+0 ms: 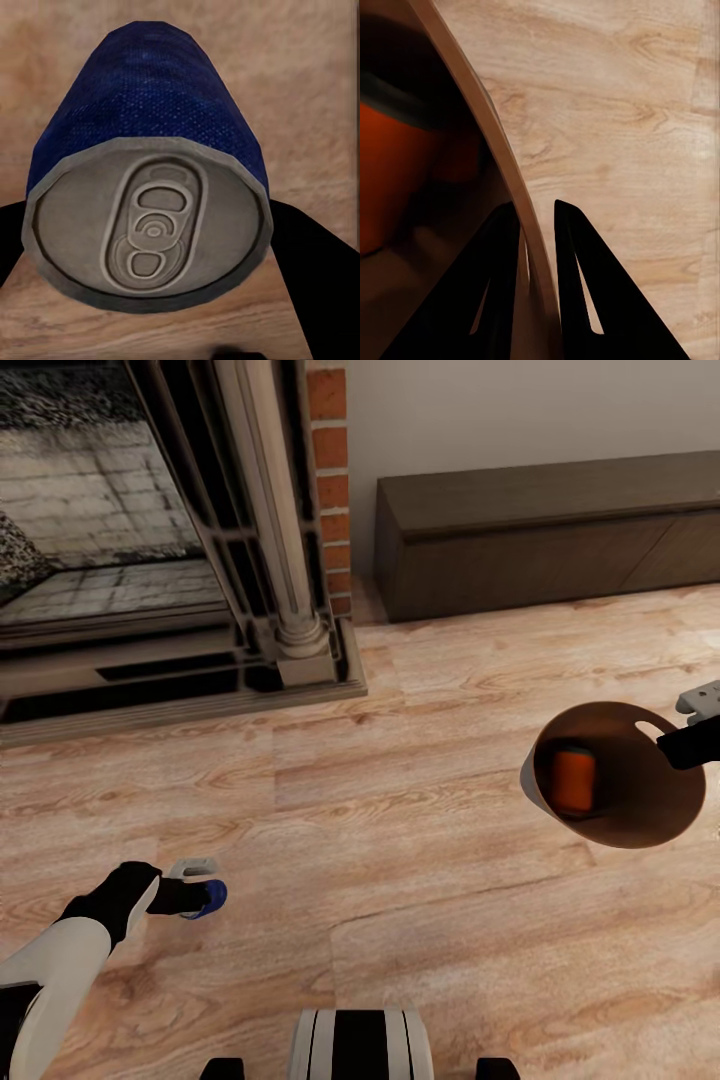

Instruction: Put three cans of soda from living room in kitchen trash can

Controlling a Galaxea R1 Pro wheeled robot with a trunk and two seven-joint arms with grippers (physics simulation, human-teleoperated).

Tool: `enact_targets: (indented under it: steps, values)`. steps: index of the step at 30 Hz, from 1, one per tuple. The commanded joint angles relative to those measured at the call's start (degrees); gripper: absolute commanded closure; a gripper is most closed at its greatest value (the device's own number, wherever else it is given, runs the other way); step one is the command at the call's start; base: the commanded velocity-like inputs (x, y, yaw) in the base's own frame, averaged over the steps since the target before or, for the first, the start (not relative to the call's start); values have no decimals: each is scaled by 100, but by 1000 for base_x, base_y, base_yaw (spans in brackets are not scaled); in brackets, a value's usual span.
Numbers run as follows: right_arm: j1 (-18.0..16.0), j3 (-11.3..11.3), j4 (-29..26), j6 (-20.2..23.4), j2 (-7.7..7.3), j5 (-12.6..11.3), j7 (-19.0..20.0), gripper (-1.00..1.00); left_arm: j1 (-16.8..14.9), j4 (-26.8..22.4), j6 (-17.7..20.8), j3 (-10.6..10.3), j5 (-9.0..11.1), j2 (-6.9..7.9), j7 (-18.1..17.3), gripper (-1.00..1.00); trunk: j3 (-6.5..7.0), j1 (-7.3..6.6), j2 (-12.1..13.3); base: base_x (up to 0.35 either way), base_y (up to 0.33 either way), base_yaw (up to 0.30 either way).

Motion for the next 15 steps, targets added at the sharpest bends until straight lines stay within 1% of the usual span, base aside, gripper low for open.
enact_targets:
  steps: [1,11,15]
  values:
    - [-1,-3,1,33,0,-3,45,100,1,0,0,0,-3,-1,-4,100,19,-23,42,0,0,0]
    - [7,-11,1,33,7,8,45,100,1,-14,15,2,5,1,-39,100,198,-242,443,0,0,0]
    - [151,-135,131,-242,133,-101,-218,100,130,-142,161,-129,204,-132,-156,100,197,-241,441,0,0,0]
